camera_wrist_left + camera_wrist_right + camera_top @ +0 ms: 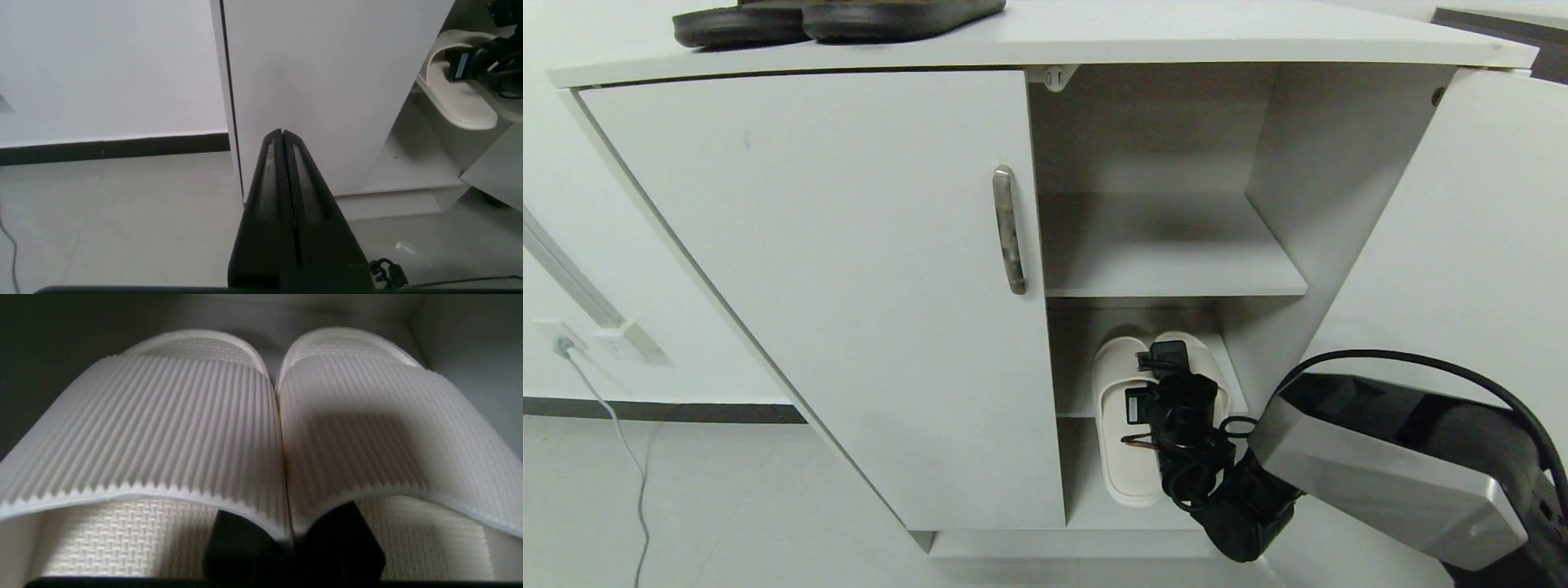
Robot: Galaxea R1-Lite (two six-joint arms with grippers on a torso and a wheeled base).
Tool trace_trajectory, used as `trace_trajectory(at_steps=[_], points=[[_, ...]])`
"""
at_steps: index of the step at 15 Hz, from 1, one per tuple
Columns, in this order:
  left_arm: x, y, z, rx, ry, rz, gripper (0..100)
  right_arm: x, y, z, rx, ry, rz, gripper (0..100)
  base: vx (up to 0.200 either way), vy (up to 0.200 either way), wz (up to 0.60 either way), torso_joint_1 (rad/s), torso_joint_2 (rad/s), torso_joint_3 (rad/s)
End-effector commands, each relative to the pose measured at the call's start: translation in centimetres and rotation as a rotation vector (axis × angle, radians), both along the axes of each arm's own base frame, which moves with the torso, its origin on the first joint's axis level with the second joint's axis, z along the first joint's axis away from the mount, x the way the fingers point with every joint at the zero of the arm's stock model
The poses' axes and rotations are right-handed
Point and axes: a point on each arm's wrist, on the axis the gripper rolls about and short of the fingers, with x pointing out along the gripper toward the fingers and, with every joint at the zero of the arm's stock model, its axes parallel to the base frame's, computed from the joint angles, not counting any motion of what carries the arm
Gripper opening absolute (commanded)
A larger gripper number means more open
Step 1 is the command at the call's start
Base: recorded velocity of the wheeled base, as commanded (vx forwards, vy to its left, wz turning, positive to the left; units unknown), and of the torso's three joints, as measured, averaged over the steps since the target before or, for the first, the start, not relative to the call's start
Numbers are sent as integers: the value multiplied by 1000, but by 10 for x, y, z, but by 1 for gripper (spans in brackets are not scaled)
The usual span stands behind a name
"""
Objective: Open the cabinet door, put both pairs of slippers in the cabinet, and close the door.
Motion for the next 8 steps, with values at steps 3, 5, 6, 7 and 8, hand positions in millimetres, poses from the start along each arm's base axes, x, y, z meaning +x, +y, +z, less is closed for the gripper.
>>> trace_trajectory(at_steps=[3, 5, 6, 7, 8], points=[[0, 0, 0, -1, 1, 1, 0, 23, -9, 1, 1, 0, -42, 0, 0, 0, 0, 0, 0, 0], [0, 0, 0, 1, 2, 1, 0, 33, -8, 2, 3, -3, -53, 0, 0, 0, 0, 0, 0, 0], [0, 0, 0, 1, 1, 1, 0, 43, -4, 1, -1, 2, -56, 0, 0, 0, 0, 0, 0, 0], [0, 0, 0, 1, 2, 1, 0, 48, -3, 1, 2, -1, -56, 0, 0, 0, 0, 0, 0, 0], [0, 0, 0, 1, 2, 1, 0, 55, 0, -1, 1, 0, -59, 0, 0, 0, 0, 0, 0, 0]])
